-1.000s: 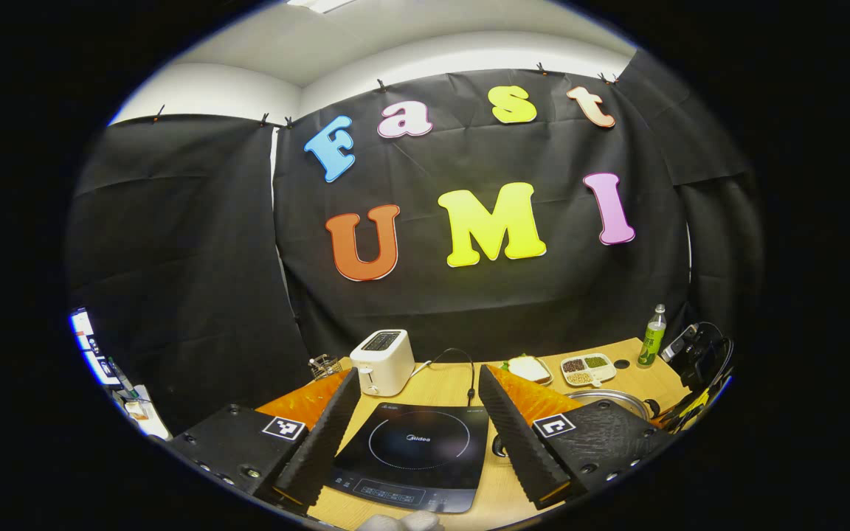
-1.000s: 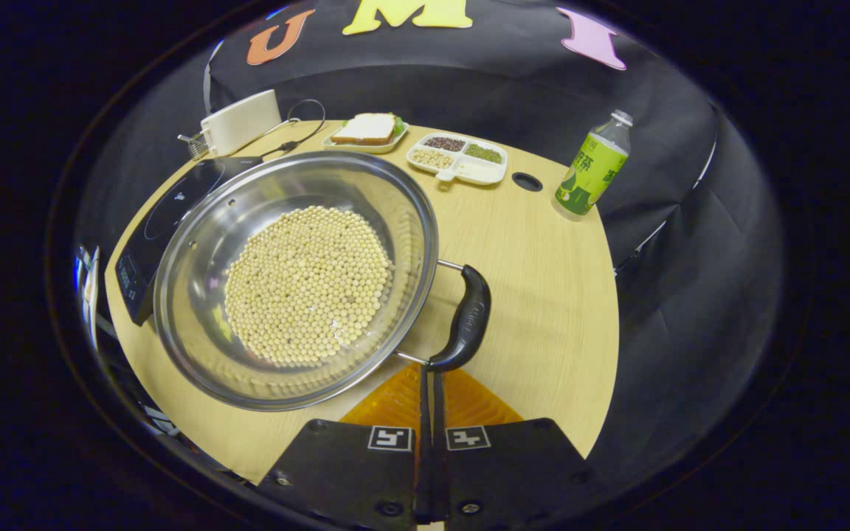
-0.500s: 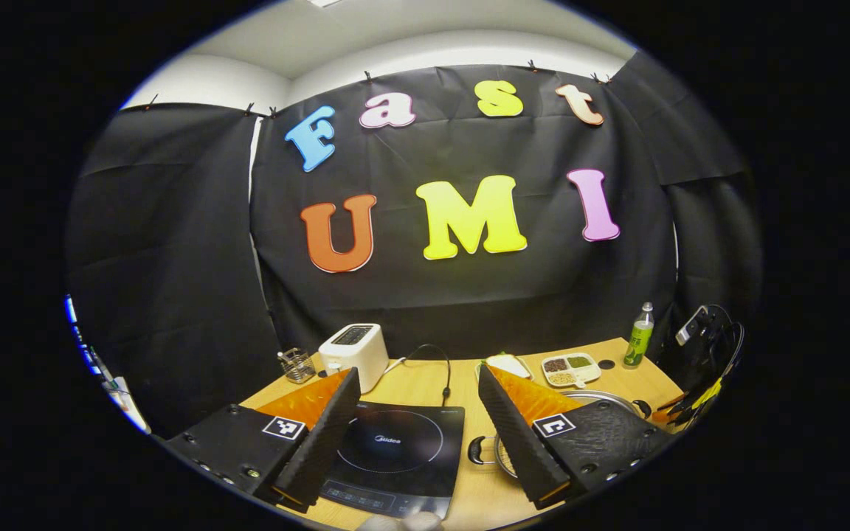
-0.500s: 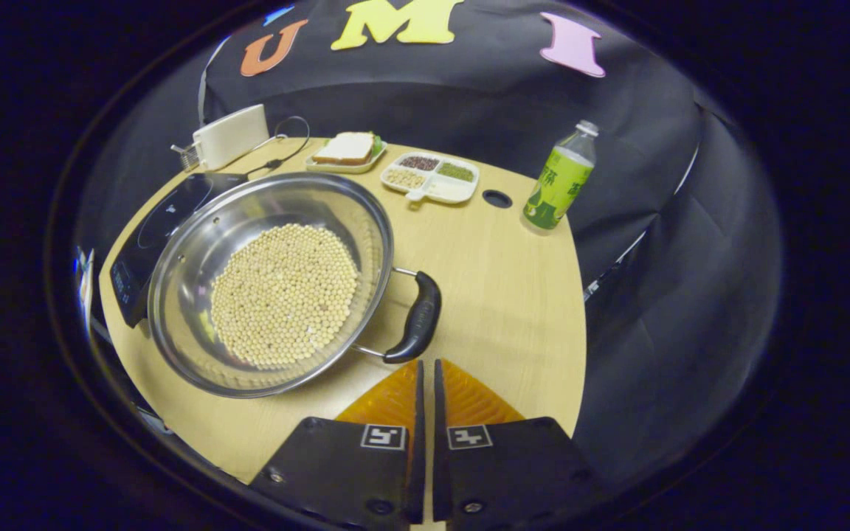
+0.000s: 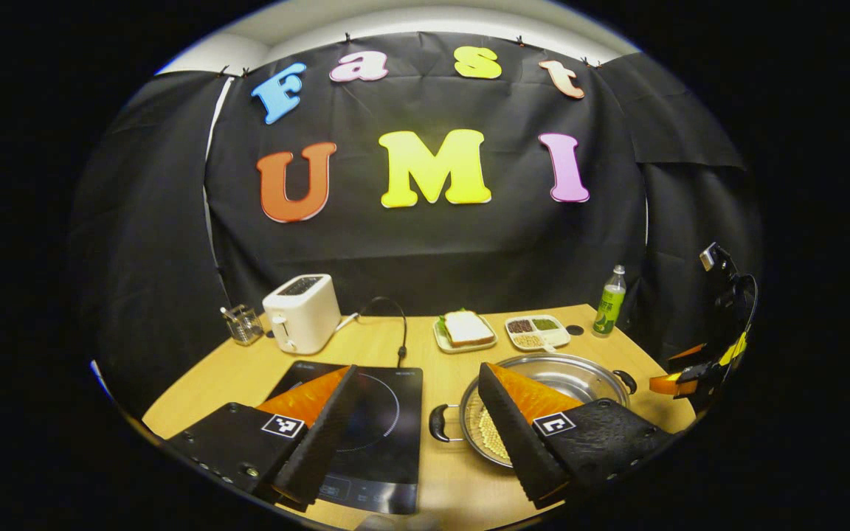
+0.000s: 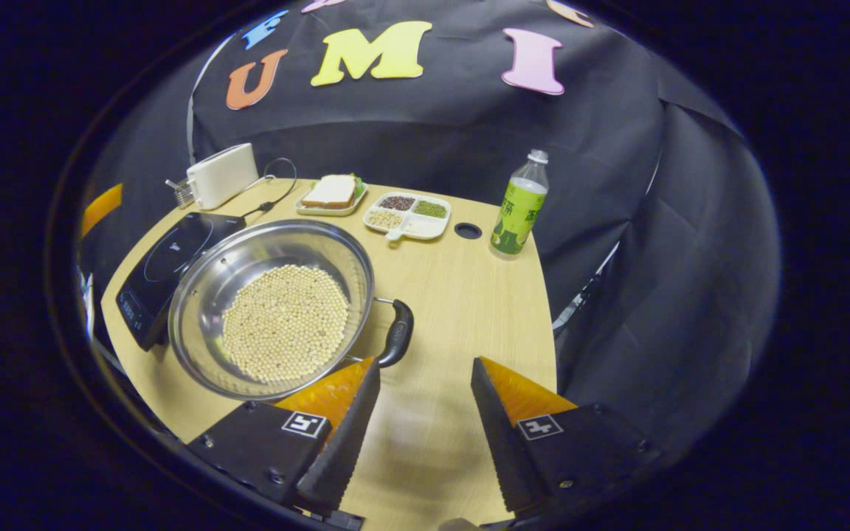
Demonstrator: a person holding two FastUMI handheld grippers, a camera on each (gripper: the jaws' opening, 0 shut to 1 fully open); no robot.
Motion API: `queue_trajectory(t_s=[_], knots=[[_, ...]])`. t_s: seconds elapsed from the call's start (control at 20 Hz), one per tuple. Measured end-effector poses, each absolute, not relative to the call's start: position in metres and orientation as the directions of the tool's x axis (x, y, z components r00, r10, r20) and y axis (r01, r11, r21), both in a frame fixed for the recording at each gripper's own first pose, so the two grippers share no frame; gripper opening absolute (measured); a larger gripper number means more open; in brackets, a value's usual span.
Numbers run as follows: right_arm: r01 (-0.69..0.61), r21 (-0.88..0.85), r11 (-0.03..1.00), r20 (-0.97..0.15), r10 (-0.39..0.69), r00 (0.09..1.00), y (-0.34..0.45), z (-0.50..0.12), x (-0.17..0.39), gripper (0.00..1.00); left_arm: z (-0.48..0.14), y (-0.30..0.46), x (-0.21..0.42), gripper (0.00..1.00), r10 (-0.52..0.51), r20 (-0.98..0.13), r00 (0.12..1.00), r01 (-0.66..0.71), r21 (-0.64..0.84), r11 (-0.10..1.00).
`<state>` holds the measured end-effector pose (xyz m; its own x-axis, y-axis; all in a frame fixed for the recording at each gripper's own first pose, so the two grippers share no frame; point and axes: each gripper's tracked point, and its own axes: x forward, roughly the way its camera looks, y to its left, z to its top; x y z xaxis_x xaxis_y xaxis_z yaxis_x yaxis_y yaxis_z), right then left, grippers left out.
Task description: First push the handle of the pot to place it horizontally, then grasp the pot with both hands and set it on the induction cooktop.
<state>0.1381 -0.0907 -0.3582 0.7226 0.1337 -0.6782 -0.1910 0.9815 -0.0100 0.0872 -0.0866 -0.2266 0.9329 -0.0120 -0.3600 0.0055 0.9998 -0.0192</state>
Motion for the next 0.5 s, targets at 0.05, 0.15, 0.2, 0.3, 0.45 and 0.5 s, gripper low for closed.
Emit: queue_trajectory(t_s=[0.05, 0.15, 0.2, 0.3, 0.45, 0.5], knots=[[-0.188, -0.003, 0.982, -0.673, 0.137, 0.727, -0.089, -0.357, 0.139, 0.8, -0.237, -0.088, 0.089, 0.96, -0.019, -0.38, 0.925, 0.008, -0.031, 0.999], [-0.185, 0.011, 0.983, -0.675, 0.143, 0.724, -0.085, -0.359, 0.14, 0.83, -0.264, -0.091, 0.092, 0.97, -0.034, -0.443, 0.896, 0.01, -0.057, 0.998], [-0.186, 0.028, 0.982, -0.677, 0.155, 0.72, -0.08, -0.359, 0.141, 0.81, -0.279, -0.093, 0.092, 0.97, -0.04, -0.47, 0.882, 0.006, -0.072, 0.997], [-0.19, 0.045, 0.981, -0.684, 0.168, 0.709, -0.074, -0.361, 0.142, 0.81, -0.304, -0.098, 0.092, 0.97, -0.05, -0.527, 0.849, -0.004, -0.1, 0.995], [-0.198, 0.045, 0.979, -0.685, 0.175, 0.708, -0.068, -0.362, 0.148, 0.81, -0.331, -0.103, 0.096, 0.97, -0.058, -0.582, 0.811, -0.027, -0.136, 0.99], [-0.203, 0.048, 0.978, -0.687, 0.18, 0.704, -0.066, -0.363, 0.15, 0.82, -0.336, -0.104, 0.099, 0.96, -0.058, -0.592, 0.804, -0.034, -0.143, 0.989]])
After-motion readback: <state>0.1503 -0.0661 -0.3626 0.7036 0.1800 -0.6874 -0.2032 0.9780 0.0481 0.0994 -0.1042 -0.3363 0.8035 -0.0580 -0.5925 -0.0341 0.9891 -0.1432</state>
